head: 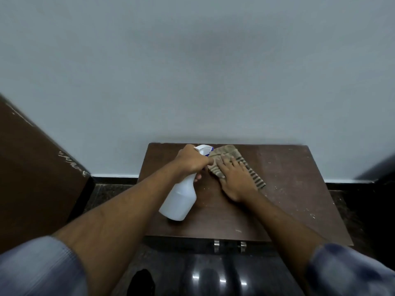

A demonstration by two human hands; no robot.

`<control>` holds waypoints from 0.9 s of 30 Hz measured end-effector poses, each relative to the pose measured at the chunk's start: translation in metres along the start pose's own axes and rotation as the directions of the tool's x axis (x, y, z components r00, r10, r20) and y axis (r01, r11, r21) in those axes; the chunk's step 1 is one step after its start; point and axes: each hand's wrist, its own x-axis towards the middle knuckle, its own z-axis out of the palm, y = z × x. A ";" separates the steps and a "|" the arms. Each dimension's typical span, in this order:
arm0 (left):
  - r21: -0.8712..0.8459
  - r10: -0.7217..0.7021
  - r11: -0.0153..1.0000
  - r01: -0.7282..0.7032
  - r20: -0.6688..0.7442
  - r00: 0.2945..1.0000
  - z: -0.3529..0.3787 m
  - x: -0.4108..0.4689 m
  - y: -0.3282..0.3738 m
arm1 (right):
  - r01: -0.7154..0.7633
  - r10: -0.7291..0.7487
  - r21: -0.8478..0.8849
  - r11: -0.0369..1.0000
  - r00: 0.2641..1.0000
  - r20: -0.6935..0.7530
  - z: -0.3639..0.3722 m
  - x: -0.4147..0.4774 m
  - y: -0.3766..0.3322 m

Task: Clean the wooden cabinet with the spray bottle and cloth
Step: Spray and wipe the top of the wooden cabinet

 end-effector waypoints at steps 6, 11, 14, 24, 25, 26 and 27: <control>0.008 -0.006 1.000 0.005 0.030 1.000 0.000 0.009 -0.015 | -0.178 0.178 0.009 0.984 0.982 -0.056 -0.008 0.030 0.006; -0.012 -0.032 0.999 0.032 0.020 0.999 -0.002 -0.002 -0.024 | 0.076 -0.074 0.022 0.997 0.993 -0.087 -0.018 0.035 0.020; -0.013 -0.034 0.999 0.034 -0.012 0.999 -0.008 -0.011 -0.028 | -0.060 0.061 0.019 0.998 0.997 -0.041 -0.016 0.039 -0.004; -0.075 -0.088 0.994 0.083 -0.064 0.994 -0.022 -0.071 -0.069 | 0.308 -0.315 0.088 0.947 0.946 0.075 0.018 -0.096 -0.045; -0.082 -0.094 0.993 0.088 -0.071 0.993 -0.020 -0.080 -0.072 | 0.416 -0.427 0.110 0.903 0.896 0.121 0.022 -0.117 -0.051; -0.087 -0.099 0.992 0.093 -0.067 0.993 -0.016 -0.091 -0.077 | 0.437 -0.450 0.126 0.891 0.886 0.115 0.023 -0.132 -0.046; -0.090 -0.104 0.991 0.099 -0.057 0.993 -0.013 -0.102 -0.081 | 0.344 -0.357 0.155 0.926 0.932 0.065 0.019 -0.140 -0.035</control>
